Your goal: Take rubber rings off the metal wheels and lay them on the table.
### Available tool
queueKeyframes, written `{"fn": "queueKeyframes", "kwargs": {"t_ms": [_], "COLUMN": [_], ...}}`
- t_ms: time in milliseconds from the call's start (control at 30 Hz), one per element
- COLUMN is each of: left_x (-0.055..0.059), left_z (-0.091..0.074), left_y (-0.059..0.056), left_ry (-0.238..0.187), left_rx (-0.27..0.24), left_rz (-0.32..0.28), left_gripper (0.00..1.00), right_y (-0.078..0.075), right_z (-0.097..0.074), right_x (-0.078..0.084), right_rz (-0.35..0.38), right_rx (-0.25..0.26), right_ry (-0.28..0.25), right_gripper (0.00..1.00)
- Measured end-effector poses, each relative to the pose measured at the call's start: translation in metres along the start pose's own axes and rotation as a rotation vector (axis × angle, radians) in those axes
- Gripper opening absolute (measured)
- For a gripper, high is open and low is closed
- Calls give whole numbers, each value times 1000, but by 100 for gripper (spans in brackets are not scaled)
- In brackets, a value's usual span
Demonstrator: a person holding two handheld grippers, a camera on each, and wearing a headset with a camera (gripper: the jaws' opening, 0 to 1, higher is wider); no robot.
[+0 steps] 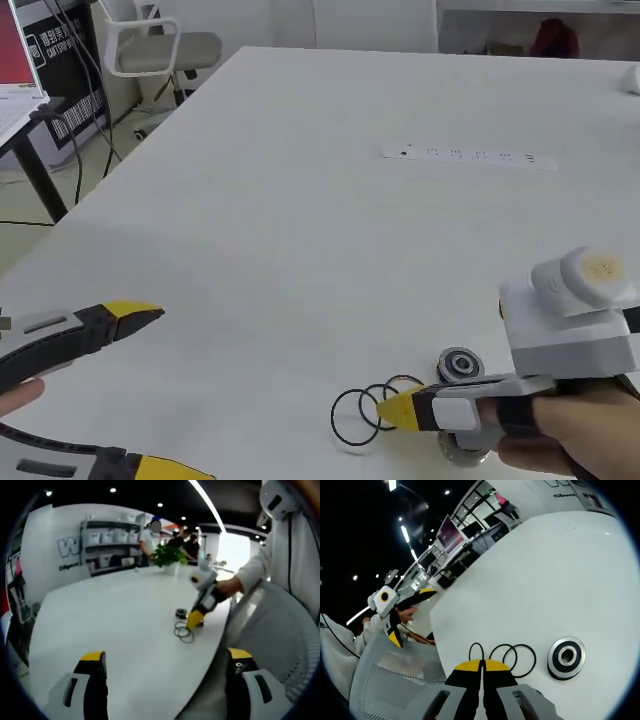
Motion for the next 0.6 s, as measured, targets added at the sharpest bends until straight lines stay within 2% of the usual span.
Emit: {"fn": "queueKeyframes", "kwargs": {"t_ms": [300,600], "left_x": [3,2], "left_z": [3,4], "left_y": [-2,-1], "left_ry": [6,8], "left_rx": [11,12], "left_rz": [-6,-3], "left_gripper": [99,99], "right_y": [-5,-8], "right_z": [4,6], "right_x": [0,3], "right_rz": [15,11], "right_rx": [31,33], "right_ry": [-14,7], "right_gripper": [0,0]}}
Point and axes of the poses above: the centre of the closed fingertips' face, and the gripper's own axes: z roughly forward along the fingers, y roughly to its left, x roughly out of its underside, the point moved 9 cm from there along -z, roughly backward along the fingers, and after that the axes turned 4 degrees about x, right-handed, at the moved point
